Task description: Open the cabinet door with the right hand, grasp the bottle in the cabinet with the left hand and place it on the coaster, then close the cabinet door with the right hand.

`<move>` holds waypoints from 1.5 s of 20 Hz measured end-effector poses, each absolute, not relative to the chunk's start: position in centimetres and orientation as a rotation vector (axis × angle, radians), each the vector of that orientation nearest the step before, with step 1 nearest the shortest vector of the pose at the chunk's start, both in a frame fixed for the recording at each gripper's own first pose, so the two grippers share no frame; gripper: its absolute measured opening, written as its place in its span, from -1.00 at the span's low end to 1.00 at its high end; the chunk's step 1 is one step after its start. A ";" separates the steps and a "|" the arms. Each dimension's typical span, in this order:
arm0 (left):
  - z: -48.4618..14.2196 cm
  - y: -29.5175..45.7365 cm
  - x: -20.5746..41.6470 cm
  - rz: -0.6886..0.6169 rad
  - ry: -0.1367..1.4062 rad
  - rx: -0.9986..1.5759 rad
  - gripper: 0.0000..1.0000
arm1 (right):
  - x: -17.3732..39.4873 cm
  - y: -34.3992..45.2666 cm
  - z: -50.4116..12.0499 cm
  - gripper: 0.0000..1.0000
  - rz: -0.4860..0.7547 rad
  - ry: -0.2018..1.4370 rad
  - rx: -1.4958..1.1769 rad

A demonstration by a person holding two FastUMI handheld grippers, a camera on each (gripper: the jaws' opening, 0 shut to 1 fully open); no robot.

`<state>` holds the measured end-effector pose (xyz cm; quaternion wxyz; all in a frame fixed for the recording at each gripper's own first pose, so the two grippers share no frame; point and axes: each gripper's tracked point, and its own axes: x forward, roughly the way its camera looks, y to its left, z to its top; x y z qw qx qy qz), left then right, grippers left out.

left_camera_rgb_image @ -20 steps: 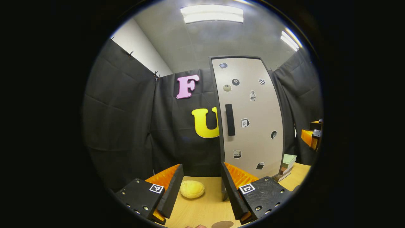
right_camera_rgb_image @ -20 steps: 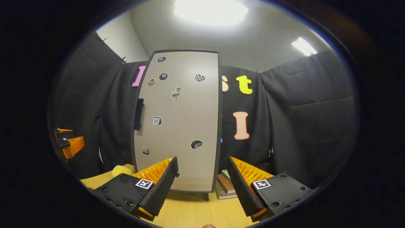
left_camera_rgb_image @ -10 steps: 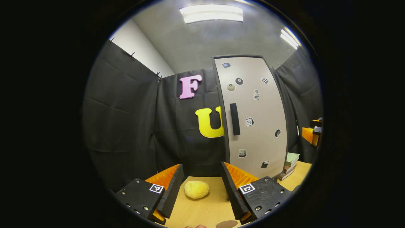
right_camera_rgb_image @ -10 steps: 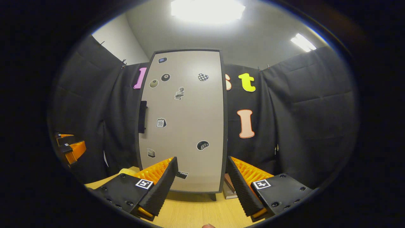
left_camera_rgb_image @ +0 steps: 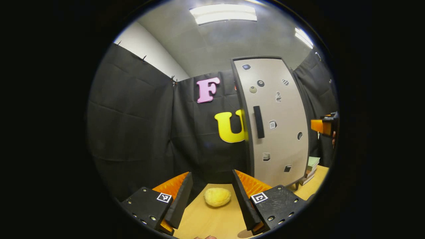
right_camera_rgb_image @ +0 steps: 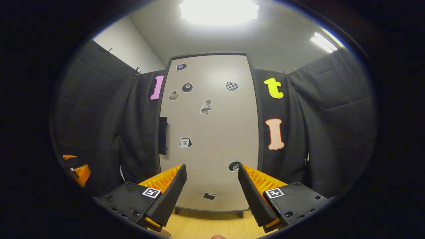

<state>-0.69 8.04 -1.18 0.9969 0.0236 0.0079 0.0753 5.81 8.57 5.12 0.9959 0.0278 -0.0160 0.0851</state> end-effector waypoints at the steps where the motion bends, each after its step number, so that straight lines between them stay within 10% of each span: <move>1: -1.4 9.0 -0.9 0.168 0.019 0.050 0.36 | 6.2 9.3 5.6 0.96 0.183 -0.039 0.053; 30: -5.7 26.1 -7.6 0.512 0.119 0.098 0.36 | 21.7 28.3 8.5 0.79 0.350 0.018 0.029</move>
